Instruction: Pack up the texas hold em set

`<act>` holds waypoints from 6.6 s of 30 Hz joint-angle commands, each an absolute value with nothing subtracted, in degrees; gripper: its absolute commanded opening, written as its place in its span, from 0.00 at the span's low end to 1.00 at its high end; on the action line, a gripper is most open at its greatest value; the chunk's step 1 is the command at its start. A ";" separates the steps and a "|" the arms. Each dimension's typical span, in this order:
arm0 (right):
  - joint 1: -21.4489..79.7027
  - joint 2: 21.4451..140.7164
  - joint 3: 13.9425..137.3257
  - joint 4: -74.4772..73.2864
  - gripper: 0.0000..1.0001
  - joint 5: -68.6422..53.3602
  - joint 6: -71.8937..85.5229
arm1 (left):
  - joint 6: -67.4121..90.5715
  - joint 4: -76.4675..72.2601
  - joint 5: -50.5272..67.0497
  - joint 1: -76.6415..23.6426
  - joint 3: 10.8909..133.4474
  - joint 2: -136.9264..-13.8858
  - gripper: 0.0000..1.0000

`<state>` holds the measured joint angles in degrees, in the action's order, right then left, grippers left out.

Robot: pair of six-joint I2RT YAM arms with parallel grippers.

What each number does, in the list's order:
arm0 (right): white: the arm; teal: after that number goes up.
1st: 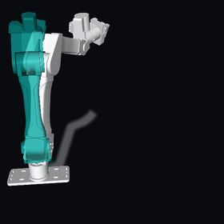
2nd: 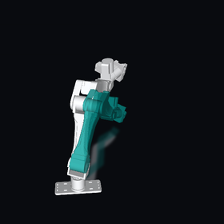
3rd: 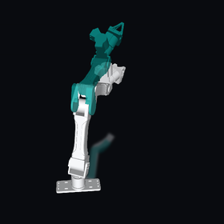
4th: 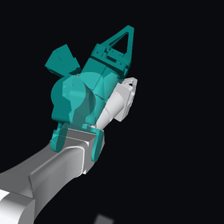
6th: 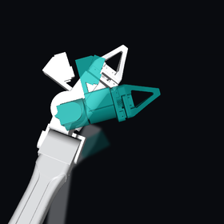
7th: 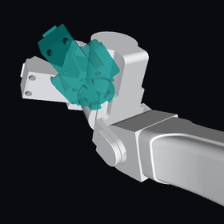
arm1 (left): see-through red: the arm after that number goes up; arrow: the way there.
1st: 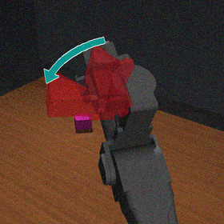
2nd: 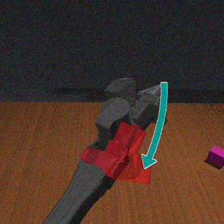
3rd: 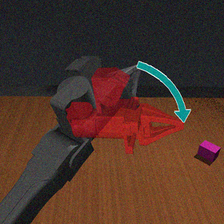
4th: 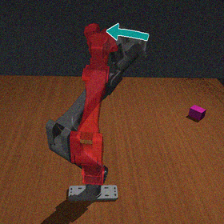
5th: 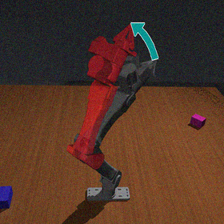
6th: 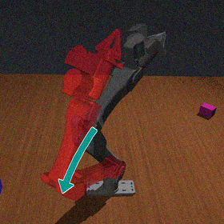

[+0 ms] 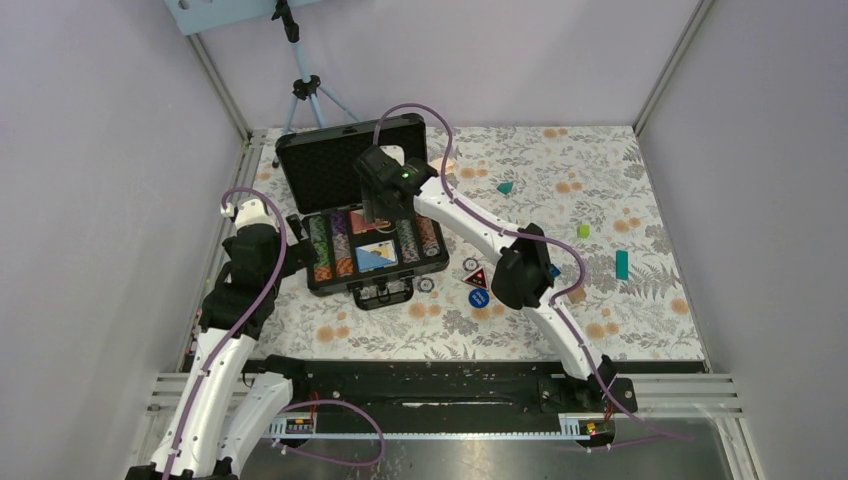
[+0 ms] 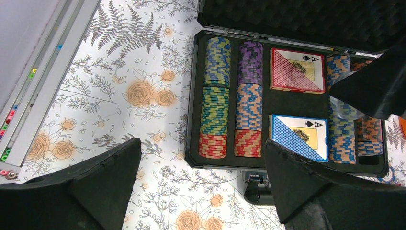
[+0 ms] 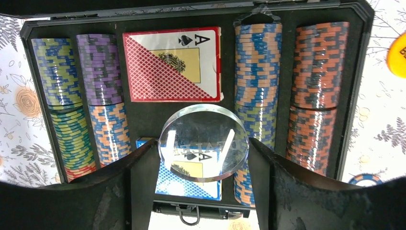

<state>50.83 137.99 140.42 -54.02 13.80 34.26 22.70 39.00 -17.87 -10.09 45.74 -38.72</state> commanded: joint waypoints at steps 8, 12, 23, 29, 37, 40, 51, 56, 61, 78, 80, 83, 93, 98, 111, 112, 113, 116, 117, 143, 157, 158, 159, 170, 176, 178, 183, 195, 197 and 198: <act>51.17 142.46 142.76 -43.91 0.49 11.69 32.43 | 22.83 37.37 -19.28 -10.37 47.46 -38.55 0.99; 51.32 143.96 143.08 -41.01 0.51 12.08 30.95 | 22.85 37.42 -19.23 -10.32 47.46 -38.54 0.99; 51.31 145.90 143.66 -36.83 0.55 13.34 28.91 | 22.85 37.37 -19.08 -10.37 47.46 -38.58 0.99; 51.38 147.38 143.85 -36.90 0.59 12.52 28.79 | 22.84 37.35 -18.82 -10.45 47.46 -38.67 0.99; 51.34 146.92 143.06 -36.85 0.74 10.85 28.66 | 22.76 37.31 -18.72 -10.52 47.38 -38.67 0.99; 51.33 145.53 142.87 -35.81 0.83 9.65 28.27 | 22.68 37.40 -18.83 -10.50 47.40 -38.55 0.99; 51.25 133.69 136.81 -33.07 0.96 12.15 24.86 | 22.59 37.40 -19.28 -10.59 47.29 -38.24 0.99; 50.37 117.81 118.87 -26.62 0.97 16.92 22.42 | 22.50 37.35 -19.49 -10.76 47.16 -37.90 0.99; 45.15 98.50 88.46 -15.12 0.97 17.23 30.81 | 22.50 37.35 -19.76 -10.76 47.29 -37.97 0.99; 36.65 87.99 58.29 -31.87 0.96 11.53 41.09 | 22.50 37.40 -19.10 -10.87 47.20 -38.49 0.99; 36.56 88.66 56.77 -29.76 0.96 8.49 41.42 | 22.50 37.38 -19.09 -10.88 47.20 -38.56 0.99; 36.64 89.89 55.56 -26.36 0.97 4.67 40.69 | 22.50 37.38 -18.95 -10.86 47.20 -38.67 0.99; 36.64 94.14 61.86 -30.99 0.99 6.52 30.45 | 22.50 37.33 -18.82 -10.83 47.24 -38.93 0.99; 36.71 95.65 61.69 -29.78 1.00 5.18 33.22 | 22.50 37.35 -18.69 -10.90 47.20 -38.93 0.99; 37.99 102.95 64.73 -26.36 1.00 3.91 29.96 | 22.41 37.24 -18.56 -10.97 47.20 -38.93 0.99; 38.24 103.23 65.12 -26.44 1.00 3.95 30.09 | 22.42 37.26 -18.50 -10.97 47.24 -38.94 0.99; 38.46 103.45 65.39 -26.50 0.99 4.03 30.14 | 22.45 37.27 -18.54 -10.98 47.20 -38.94 0.99; 39.31 104.39 66.55 -28.05 0.99 5.10 30.40 | 22.50 37.27 -18.47 -10.94 47.20 -38.93 0.99; 39.69 104.86 67.06 -28.90 0.98 5.64 30.47 | 22.50 37.22 -18.48 -11.05 47.20 -38.88 0.99; 42.44 109.12 69.41 -35.31 0.84 13.94 35.53 | 22.41 37.31 -18.72 -11.25 47.20 -38.59 0.99; 42.40 111.12 70.28 -34.47 0.82 13.61 39.13 | 23.29 37.95 -16.90 -11.25 47.43 -37.61 0.99; 42.43 111.15 70.11 -34.49 0.81 13.58 38.93 | 23.29 37.97 -16.81 -11.25 47.48 -37.69 0.99; 42.43 111.14 69.94 -34.49 0.81 13.67 38.82 | 23.33 37.97 -16.79 -11.25 47.58 -37.75 0.99; 42.40 111.96 68.94 -34.51 0.89 15.11 40.78 | 23.21 36.84 -16.62 -11.24 48.90 -40.34 0.99; 42.32 112.64 69.40 -34.54 0.84 15.03 43.10 | 23.21 36.20 -16.39 -11.25 48.26 -40.52 0.99; 42.32 112.89 69.43 -34.48 0.82 15.05 43.15 | 23.18 36.21 -16.35 -11.24 48.17 -40.41 0.99; 42.35 112.85 69.26 -34.49 0.78 15.46 43.07 | 23.10 36.04 -16.48 -11.25 47.99 -40.34 0.99; 42.28 112.85 68.73 -34.47 0.69 15.39 42.89 | 23.20 36.04 -16.48 -11.24 47.90 -40.08 0.99; 42.33 112.62 68.56 -34.58 0.68 15.50 42.76 | 23.20 36.04 -16.36 -11.24 47.91 -40.13 0.99; 42.32 112.42 68.51 -34.48 0.67 15.62 42.75 | 23.20 36.08 -16.39 -11.23 47.90 -40.07 0.99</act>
<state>42.02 108.90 70.76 -33.56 13.82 41.67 22.94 38.87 -16.95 -11.03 46.17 -40.60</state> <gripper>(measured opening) 0.710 0.991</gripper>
